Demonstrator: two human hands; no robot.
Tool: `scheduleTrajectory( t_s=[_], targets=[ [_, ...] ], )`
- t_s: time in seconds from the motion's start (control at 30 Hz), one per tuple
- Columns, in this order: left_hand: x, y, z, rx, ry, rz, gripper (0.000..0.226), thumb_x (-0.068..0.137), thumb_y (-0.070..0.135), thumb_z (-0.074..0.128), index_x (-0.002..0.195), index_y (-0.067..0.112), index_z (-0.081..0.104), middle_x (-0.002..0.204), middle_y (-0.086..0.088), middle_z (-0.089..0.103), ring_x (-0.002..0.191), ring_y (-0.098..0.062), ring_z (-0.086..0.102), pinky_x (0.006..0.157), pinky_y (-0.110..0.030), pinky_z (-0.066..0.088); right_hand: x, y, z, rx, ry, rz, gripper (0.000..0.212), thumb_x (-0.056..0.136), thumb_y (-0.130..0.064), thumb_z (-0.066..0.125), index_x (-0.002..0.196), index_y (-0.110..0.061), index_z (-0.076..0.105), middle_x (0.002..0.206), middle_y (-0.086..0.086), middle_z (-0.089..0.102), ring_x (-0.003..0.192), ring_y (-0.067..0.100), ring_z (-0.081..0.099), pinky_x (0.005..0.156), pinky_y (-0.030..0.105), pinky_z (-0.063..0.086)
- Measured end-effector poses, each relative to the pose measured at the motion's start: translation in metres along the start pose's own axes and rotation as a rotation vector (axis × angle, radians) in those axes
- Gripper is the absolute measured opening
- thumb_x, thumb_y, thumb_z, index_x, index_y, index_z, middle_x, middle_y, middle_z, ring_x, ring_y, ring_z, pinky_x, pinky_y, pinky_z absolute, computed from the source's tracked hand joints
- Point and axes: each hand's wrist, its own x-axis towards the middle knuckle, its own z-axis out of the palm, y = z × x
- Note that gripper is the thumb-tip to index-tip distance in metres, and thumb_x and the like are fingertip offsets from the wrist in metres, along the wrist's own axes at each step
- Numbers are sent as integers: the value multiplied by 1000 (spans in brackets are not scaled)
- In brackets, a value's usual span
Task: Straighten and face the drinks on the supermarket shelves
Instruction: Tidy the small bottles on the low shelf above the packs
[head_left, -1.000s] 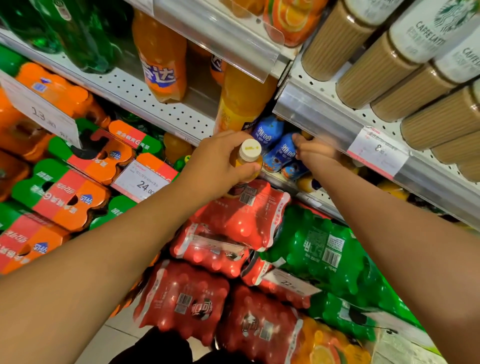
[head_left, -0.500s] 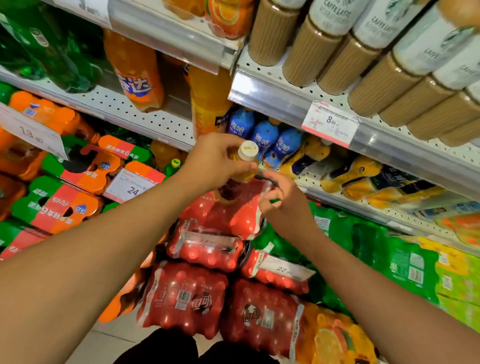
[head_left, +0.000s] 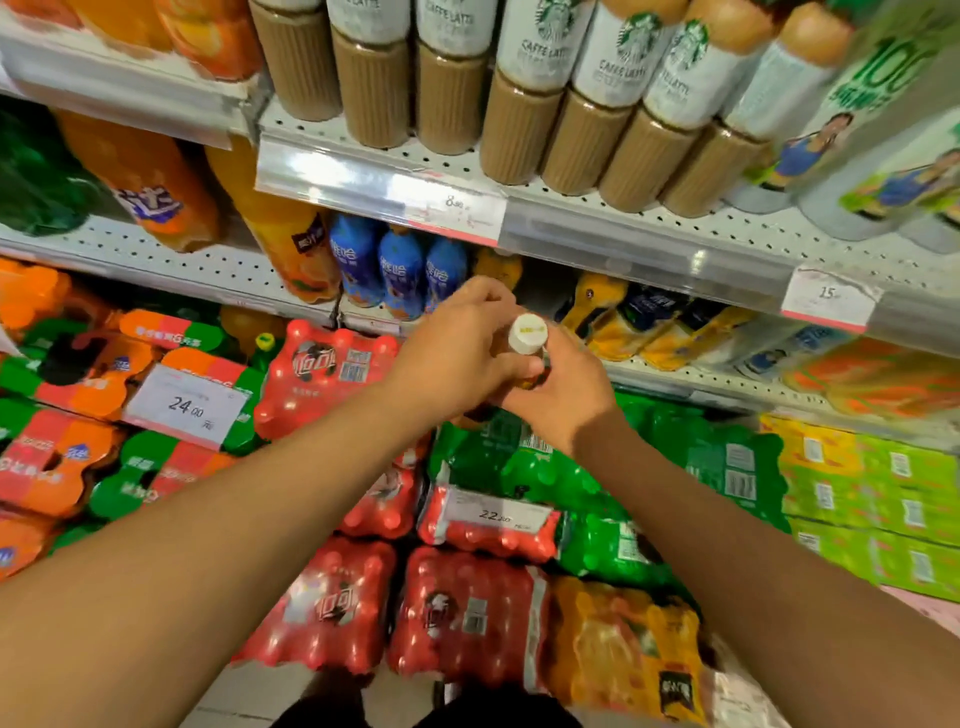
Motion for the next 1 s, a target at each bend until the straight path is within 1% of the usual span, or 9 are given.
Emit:
scheduleTrajectory(
  t_s=[0.07, 0.17, 0.3, 0.47, 0.53, 0.63, 0.7, 0.8, 1.0],
  targets=[
    [5, 4, -2, 116, 75, 54, 64, 81, 36, 74, 133, 6, 53, 136, -13, 44, 125, -27, 45, 105, -33, 35, 5, 5, -17, 39, 71, -22, 58, 62, -40, 75, 116, -36, 55, 110, -4, 60, 99, 15, 61, 87, 42, 53],
    [12, -13, -20, 510, 257, 191, 65, 84, 25, 63, 140, 1, 43, 147, -26, 33, 137, -45, 30, 109, -53, 29, 12, 23, -35, 135, 172, -11, 55, 66, -32, 85, 108, -39, 49, 102, -15, 60, 94, 12, 62, 85, 38, 55],
    [14, -49, -31, 799, 181, 45, 82, 77, 11, 60, 151, 9, 23, 158, -20, 13, 145, -42, 11, 112, -60, 11, 26, 45, -48, 202, 232, -12, 49, 72, -18, 85, 99, -40, 50, 92, -11, 62, 86, 10, 63, 77, 38, 57],
    [17, -72, -25, 839, 313, 138, 79, 77, 6, 55, 151, 13, 27, 156, -18, 23, 143, -40, 20, 113, -57, 15, 52, 54, -52, 264, 231, 41, 49, 70, -18, 85, 102, -42, 56, 91, -7, 65, 87, 21, 67, 69, 50, 60],
    [20, -74, -20, 830, 349, 141, 79, 75, 5, 54, 150, 13, 29, 156, -19, 24, 143, -41, 20, 114, -59, 15, 60, 56, -50, 252, 209, 50, 51, 69, -19, 86, 104, -39, 56, 95, -4, 65, 85, 18, 68, 62, 39, 60],
    [21, -77, -19, 821, 380, 153, 77, 76, 2, 49, 150, 14, 30, 155, -18, 25, 143, -41, 21, 114, -58, 13, 72, 54, -46, 202, 211, 13, 51, 70, -12, 86, 108, -27, 55, 89, -12, 61, 70, -9, 62, 52, 11, 49],
    [21, -78, -20, 804, 382, 163, 77, 76, 4, 42, 151, 15, 28, 156, -18, 24, 143, -40, 19, 114, -56, 11, 81, 51, -45, 126, 217, -23, 48, 69, -9, 86, 102, -28, 55, 86, -19, 58, 67, -20, 57, 55, 3, 44],
    [21, -78, -20, 789, 376, 163, 81, 72, 2, 38, 151, 16, 27, 157, -17, 23, 144, -39, 18, 115, -54, 8, 92, 50, -46, 77, 205, -13, 43, 70, -12, 85, 93, -32, 55, 82, -21, 61, 67, -16, 59, 62, 7, 47],
    [23, -80, -17, 778, 402, 176, 84, 71, -4, 44, 151, 16, 26, 157, -16, 22, 144, -39, 17, 116, -52, 5, 121, 52, -37, -15, 138, 285, 37, 72, -34, 84, 98, -12, 68, 61, -7, 60, 44, 1, 51, 39, 18, 43]
  ],
)
